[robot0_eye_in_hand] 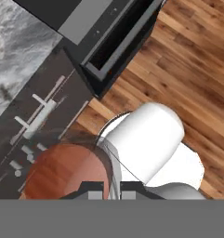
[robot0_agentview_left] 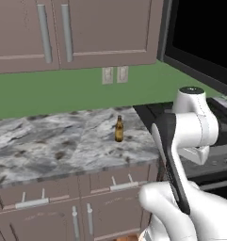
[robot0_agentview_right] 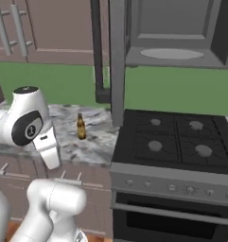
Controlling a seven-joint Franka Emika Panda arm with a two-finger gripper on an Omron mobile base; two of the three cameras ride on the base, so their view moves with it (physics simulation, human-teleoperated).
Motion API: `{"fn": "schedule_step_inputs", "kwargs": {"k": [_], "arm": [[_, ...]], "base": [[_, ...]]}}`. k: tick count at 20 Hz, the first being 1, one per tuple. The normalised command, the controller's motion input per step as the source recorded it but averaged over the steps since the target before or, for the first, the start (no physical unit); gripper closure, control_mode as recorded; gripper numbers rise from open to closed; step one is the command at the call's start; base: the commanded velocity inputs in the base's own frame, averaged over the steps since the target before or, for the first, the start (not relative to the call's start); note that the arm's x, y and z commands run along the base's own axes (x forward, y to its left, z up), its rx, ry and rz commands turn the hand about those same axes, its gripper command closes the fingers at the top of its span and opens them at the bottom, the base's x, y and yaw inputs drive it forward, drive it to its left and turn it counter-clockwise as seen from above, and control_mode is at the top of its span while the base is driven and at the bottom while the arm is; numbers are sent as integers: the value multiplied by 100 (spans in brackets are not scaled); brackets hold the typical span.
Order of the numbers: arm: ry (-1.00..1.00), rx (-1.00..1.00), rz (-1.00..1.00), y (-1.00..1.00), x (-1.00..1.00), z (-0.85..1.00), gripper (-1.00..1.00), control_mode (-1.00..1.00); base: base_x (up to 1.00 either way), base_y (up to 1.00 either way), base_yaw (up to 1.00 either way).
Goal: Place the microwavable item in the microwave. Then, close the microwave door and press the start button.
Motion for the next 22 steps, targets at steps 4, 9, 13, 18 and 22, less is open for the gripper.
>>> {"fn": "schedule_step_inputs", "kwargs": {"k": [4,9,13,18,22], "arm": [[0,0,0,0,0,0,100,100],[0,0,0,0,0,0,100,100],[0,0,0,0,0,0,100,100],[0,0,0,0,0,0,100,100],[0,0,0,0,0,0,100,100]], "base": [[-85,-82,-20],[-28,-100,-14],[9,-100,-5],[70,-49,3],[83,-25,19]]}}
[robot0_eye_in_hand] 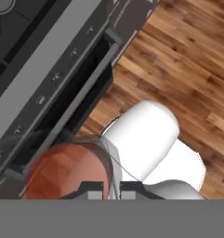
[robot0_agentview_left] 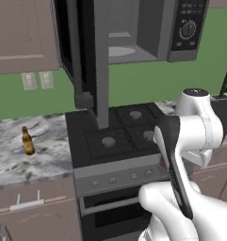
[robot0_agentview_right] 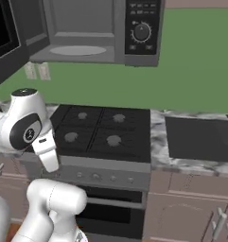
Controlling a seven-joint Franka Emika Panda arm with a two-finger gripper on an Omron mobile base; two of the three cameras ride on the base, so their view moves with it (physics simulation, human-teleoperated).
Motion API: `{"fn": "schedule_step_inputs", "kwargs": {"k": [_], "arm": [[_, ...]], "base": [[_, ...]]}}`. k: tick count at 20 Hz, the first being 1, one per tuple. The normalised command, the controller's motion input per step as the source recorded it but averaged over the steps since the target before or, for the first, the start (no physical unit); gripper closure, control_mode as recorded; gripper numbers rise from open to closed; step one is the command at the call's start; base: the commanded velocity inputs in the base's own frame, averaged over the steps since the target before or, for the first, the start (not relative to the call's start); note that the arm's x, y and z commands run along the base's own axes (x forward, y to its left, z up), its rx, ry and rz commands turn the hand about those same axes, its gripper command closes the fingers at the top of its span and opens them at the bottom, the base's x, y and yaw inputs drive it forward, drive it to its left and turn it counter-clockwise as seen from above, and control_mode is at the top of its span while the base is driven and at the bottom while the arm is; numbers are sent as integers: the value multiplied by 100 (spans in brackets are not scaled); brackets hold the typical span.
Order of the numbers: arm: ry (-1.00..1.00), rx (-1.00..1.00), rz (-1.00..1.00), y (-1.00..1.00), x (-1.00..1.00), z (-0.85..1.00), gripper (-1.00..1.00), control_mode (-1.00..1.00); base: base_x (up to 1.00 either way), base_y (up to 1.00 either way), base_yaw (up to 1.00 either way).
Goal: Place the microwavable item in the microwave. Then, close the microwave door and press the start button.
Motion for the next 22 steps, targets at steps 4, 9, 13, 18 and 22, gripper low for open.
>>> {"fn": "schedule_step_inputs", "kwargs": {"k": [4,9,13,18,22], "arm": [[0,0,0,0,0,0,100,100],[0,0,0,0,0,0,100,100],[0,0,0,0,0,0,100,100],[0,0,0,0,0,0,100,100],[0,0,0,0,0,0,100,100]], "base": [[61,-30,22],[33,-54,23],[34,-58,18],[44,-37,15],[46,-19,11]]}}
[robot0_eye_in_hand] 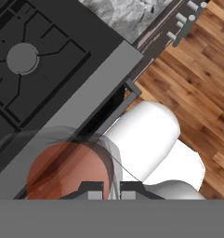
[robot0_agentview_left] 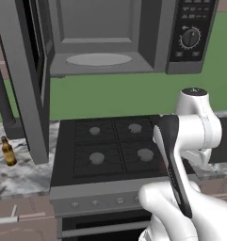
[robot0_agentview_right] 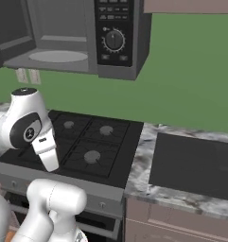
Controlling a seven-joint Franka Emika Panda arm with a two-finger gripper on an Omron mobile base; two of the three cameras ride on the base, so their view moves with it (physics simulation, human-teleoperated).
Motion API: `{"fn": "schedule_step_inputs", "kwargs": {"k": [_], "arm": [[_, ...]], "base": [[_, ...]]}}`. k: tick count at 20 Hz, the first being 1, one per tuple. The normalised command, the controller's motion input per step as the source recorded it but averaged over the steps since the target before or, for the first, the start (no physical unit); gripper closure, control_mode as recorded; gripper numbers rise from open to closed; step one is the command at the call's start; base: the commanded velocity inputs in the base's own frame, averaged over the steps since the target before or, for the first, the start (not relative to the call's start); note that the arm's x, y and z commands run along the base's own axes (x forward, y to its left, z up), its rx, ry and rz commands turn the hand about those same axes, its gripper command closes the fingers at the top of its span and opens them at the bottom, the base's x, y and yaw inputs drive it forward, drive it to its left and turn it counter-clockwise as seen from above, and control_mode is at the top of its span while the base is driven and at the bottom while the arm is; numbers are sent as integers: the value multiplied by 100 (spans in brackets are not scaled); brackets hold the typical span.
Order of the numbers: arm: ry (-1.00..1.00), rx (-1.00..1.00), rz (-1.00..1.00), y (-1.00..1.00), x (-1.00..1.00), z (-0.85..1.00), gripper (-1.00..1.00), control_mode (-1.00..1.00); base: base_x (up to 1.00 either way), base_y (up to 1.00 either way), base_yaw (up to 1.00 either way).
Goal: Place the microwavable item in the microwave. Then, close the microwave door and press the start button.
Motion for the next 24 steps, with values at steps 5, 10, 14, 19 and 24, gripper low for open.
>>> {"fn": "schedule_step_inputs", "kwargs": {"k": [5,10,14,19,24], "arm": [[0,0,0,0,0,0,100,100],[0,0,0,0,0,0,100,100],[0,0,0,0,0,0,100,100],[0,0,0,0,0,0,100,100],[0,0,0,0,0,0,100,100]], "base": [[35,-3,4],[21,0,1],[22,12,-2],[46,76,-14],[22,9,-4]]}}
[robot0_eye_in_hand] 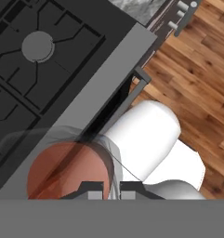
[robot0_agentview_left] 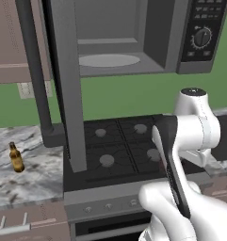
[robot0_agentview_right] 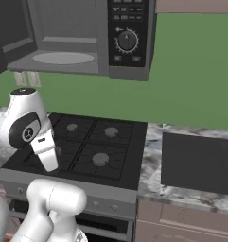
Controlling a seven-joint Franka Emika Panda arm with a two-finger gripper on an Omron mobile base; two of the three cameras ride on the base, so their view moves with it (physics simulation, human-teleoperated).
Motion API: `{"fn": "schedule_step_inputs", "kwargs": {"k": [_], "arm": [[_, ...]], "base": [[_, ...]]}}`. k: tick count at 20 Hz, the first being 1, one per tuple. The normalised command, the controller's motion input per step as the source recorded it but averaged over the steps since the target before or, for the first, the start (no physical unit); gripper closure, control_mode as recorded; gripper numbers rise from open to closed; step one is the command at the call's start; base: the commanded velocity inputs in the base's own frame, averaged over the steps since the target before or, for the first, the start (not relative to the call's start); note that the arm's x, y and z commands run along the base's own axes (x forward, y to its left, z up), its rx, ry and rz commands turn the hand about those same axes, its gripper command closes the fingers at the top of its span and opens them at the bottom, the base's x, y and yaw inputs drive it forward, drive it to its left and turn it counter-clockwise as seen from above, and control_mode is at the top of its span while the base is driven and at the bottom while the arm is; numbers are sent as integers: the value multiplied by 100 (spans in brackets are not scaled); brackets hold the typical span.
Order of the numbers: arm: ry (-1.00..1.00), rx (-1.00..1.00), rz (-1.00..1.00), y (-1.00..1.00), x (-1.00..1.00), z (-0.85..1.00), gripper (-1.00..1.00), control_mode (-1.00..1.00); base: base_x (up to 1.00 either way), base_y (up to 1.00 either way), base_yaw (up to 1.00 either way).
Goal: Place the microwavable item in the microwave. Then, close the microwave door and press the start button.
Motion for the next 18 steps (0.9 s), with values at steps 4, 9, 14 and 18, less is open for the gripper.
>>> {"fn": "schedule_step_inputs", "kwargs": {"k": [4,9,14,18], "arm": [[0,0,0,0,0,0,100,100],[-5,2,0,0,27,8,100,-100],[-22,0,2,-2,44,81,100,-100],[-30,0,8,-2,24,100,100,-100]], "base": [[25,0,0],[13,0,0],[0,0,0],[0,0,0]]}}
